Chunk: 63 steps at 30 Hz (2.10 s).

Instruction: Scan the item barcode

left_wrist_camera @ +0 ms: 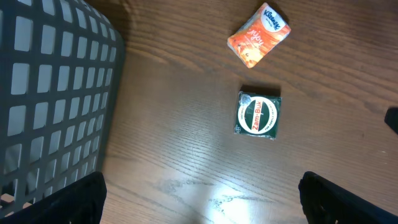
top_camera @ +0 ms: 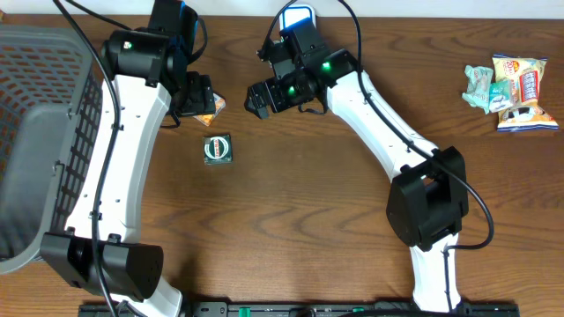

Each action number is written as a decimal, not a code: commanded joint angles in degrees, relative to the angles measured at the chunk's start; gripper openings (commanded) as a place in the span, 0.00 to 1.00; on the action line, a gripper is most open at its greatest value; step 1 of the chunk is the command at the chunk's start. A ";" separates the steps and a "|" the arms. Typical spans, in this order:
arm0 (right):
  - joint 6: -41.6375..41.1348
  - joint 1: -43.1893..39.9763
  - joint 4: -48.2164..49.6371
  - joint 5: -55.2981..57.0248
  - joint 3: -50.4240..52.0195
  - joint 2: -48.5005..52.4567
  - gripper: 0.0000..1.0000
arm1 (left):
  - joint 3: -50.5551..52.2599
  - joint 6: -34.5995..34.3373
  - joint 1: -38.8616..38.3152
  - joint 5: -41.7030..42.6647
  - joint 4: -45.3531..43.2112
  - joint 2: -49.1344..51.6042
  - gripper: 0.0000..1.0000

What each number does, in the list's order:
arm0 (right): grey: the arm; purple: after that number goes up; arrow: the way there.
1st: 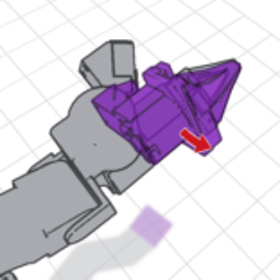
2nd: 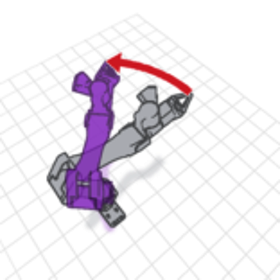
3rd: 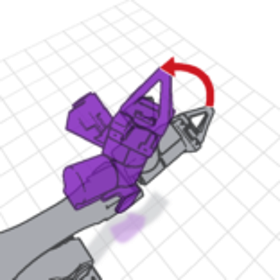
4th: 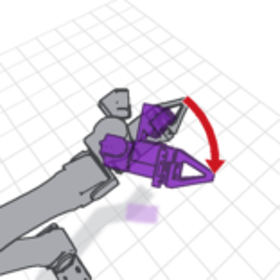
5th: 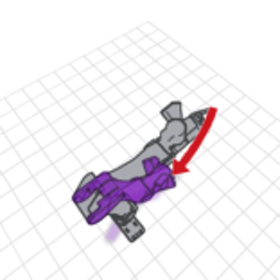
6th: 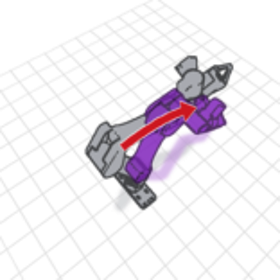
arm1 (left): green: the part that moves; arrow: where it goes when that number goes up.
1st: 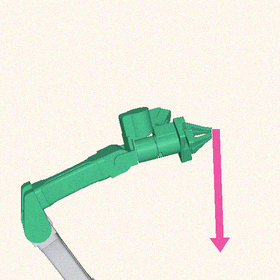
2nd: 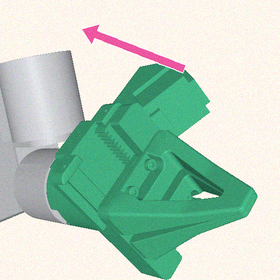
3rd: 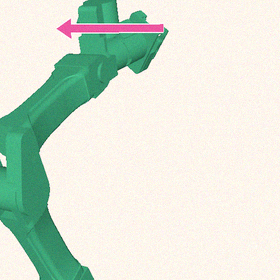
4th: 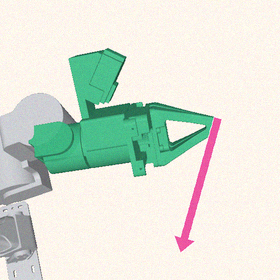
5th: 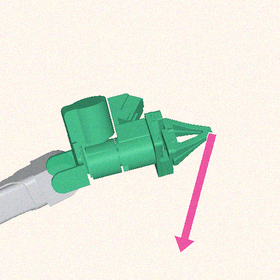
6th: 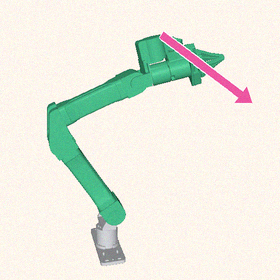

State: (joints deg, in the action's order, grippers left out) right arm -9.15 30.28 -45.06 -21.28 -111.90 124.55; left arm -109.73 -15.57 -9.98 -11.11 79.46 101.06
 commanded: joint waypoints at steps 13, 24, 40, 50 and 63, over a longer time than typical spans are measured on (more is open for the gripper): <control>-7.56 2.21 1.88 4.48 1.90 -0.68 0.99 | 0.02 0.52 0.02 -0.96 0.17 0.42 0.98; -7.37 -2.84 -7.72 16.41 1.90 -0.68 0.99 | 0.02 0.52 0.02 -0.96 0.17 0.42 0.98; -4.81 -12.09 -16.52 32.44 1.90 -0.68 0.99 | 0.02 0.55 0.02 -0.96 0.17 0.42 0.98; -4.48 -21.77 -23.91 32.54 1.90 -0.68 0.99 | 0.02 0.55 0.02 -0.98 0.20 0.42 0.97; -4.52 -30.67 -24.57 32.52 1.90 -0.68 0.99 | 0.04 0.31 0.02 9.38 -3.21 0.42 0.98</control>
State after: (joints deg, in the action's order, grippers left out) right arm -13.61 0.12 -69.58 10.44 -110.19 124.55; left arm -109.73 -15.57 -9.98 -7.01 76.23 101.06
